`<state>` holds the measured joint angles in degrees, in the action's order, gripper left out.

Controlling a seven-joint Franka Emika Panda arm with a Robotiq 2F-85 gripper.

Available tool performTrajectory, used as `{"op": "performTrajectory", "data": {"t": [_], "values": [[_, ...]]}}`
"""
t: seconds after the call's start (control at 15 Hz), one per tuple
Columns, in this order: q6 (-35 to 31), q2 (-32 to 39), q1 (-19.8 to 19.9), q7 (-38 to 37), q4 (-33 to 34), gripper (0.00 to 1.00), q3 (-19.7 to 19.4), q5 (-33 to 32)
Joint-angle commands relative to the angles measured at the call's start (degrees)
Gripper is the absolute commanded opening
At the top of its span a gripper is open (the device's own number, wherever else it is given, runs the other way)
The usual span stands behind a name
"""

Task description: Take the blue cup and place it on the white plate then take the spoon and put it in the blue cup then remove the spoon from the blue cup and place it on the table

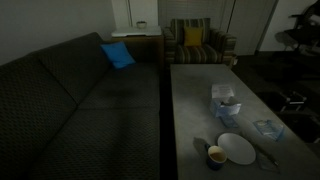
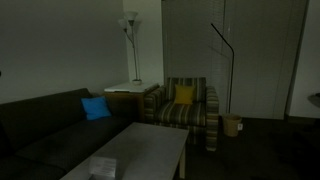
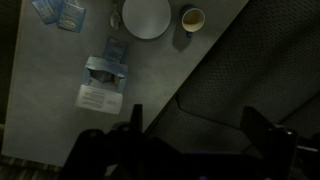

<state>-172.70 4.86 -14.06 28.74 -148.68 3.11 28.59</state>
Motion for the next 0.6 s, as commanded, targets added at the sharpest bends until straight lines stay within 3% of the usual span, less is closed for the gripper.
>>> {"op": "performTrajectory", "data": {"t": [0.0, 0.2, 0.53], "values": [[-4.2, 9.5, 1.8, 4.0, 6.7, 1.0, 2.9, 7.8], [-3.8, 15.8, 4.6, 5.6, 12.4, 1.0, 6.0, 11.4], [-3.4, 25.4, 7.6, 5.0, 19.7, 1.0, 7.7, 10.7]]}}
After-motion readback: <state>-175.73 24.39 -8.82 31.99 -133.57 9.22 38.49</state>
